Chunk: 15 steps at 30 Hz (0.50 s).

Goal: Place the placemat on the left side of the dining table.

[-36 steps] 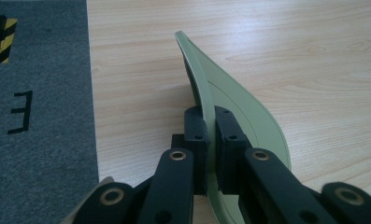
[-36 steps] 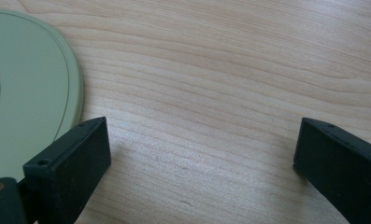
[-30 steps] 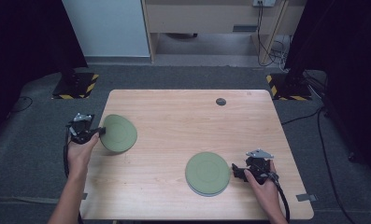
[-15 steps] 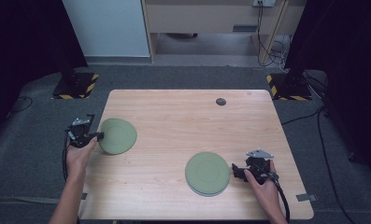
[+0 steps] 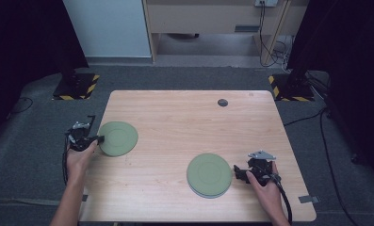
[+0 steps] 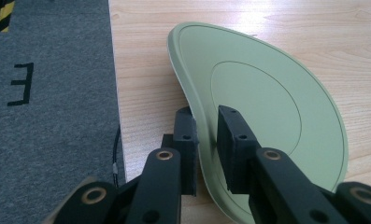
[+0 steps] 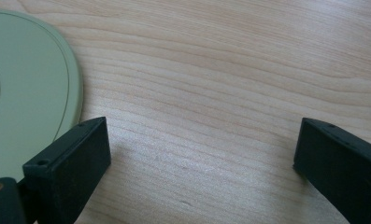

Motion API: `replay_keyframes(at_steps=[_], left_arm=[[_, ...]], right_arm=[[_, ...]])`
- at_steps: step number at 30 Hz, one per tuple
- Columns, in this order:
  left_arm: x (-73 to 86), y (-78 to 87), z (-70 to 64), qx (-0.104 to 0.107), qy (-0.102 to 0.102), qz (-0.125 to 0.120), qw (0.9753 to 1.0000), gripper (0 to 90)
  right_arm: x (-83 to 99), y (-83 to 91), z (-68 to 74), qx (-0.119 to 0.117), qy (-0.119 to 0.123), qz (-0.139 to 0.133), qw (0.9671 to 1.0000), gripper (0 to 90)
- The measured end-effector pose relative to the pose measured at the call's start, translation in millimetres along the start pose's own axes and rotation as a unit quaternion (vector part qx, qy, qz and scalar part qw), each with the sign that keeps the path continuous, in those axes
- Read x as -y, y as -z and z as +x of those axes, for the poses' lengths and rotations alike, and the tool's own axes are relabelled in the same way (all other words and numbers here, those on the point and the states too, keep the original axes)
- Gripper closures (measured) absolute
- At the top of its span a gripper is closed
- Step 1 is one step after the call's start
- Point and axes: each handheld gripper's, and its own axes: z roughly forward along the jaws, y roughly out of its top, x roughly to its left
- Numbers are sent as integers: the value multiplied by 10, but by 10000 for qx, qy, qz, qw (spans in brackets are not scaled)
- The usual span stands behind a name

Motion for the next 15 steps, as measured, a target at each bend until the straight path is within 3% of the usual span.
replay_keyframes(at_steps=[5,10,15], left_arm=[[2,-9,-9,-173,-91,45,9998,709],[6,-26,-5,-350,-121,74,9993,572],[-34,-5,-73,-485,-238,-184,9984,394]], right_arm=[[0,0,2,-2,-5,2,10000,42],[0,0,0,-1,0,0,10000,42],[0,0,0,-2,0,0,10000,42]])
